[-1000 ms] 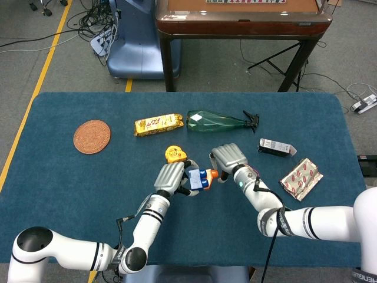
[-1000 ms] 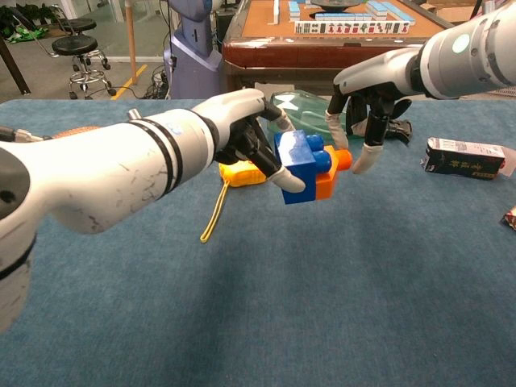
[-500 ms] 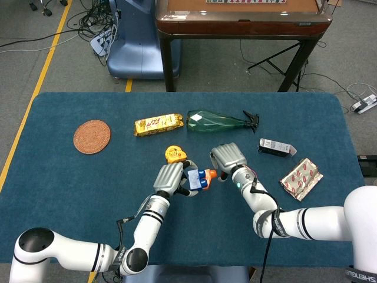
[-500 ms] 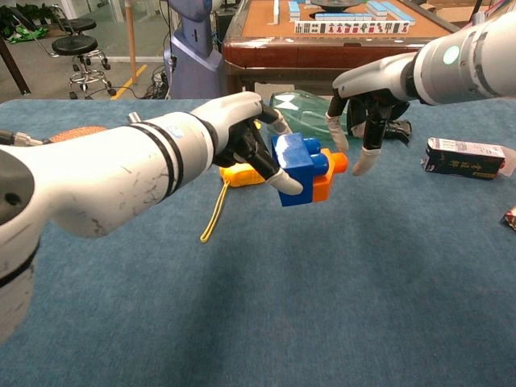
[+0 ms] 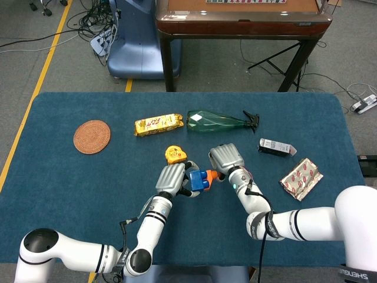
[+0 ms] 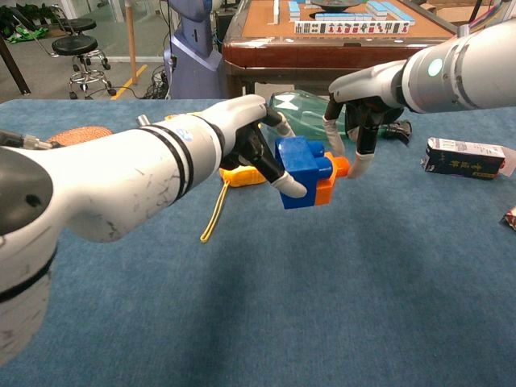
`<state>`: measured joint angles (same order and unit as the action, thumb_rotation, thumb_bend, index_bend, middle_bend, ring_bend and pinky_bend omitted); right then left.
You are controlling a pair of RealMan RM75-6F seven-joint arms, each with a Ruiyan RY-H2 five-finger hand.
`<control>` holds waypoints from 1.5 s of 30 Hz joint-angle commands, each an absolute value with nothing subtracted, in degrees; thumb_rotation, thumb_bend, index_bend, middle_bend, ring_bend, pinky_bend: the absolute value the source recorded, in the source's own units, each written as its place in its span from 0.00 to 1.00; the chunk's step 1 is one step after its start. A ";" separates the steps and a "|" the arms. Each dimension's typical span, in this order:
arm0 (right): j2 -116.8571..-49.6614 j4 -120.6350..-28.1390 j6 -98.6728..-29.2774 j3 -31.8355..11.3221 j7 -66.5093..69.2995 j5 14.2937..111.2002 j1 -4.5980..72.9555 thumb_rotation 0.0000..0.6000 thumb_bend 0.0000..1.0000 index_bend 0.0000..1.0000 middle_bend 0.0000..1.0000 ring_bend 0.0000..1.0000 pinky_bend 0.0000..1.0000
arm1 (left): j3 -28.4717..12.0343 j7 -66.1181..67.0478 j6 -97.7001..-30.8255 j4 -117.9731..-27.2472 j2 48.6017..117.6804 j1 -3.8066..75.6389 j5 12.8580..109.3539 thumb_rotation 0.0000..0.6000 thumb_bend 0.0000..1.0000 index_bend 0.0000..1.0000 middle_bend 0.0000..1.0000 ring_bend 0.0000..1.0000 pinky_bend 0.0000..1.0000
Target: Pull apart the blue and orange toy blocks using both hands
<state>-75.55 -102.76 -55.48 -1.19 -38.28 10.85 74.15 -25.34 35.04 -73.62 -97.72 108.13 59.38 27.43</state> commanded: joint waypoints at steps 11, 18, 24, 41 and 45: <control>-77.48 -101.99 -56.10 -2.43 -40.70 9.12 73.93 1.00 0.00 0.60 1.00 1.00 1.00 | -26.01 35.89 -73.94 -97.53 109.23 59.73 27.38 1.00 0.28 0.53 1.00 1.00 1.00; -78.19 -101.37 -55.95 -2.93 -41.24 8.86 73.34 1.00 0.00 0.60 1.00 1.00 1.00 | -26.40 35.36 -73.68 -97.72 109.09 59.19 27.17 1.00 0.28 0.53 1.00 1.00 1.00; -78.07 -100.81 -54.27 -3.11 -41.28 8.69 72.80 1.00 0.03 0.60 1.00 1.00 1.00 | -26.94 34.40 -73.15 -98.05 108.75 58.58 26.76 1.00 0.28 0.53 1.00 1.00 1.00; -78.35 -99.99 -52.43 -3.54 -41.04 9.32 72.39 1.00 0.31 0.63 1.00 1.00 1.00 | -26.74 33.83 -72.63 -98.24 108.44 58.16 27.06 1.00 0.28 0.53 1.00 1.00 1.00; -78.28 -99.99 -52.31 -3.44 -40.96 9.50 72.23 1.00 0.39 0.65 1.00 1.00 1.00 | -26.67 33.55 -72.52 -98.34 108.23 57.90 27.09 1.00 0.28 0.53 1.00 1.00 1.00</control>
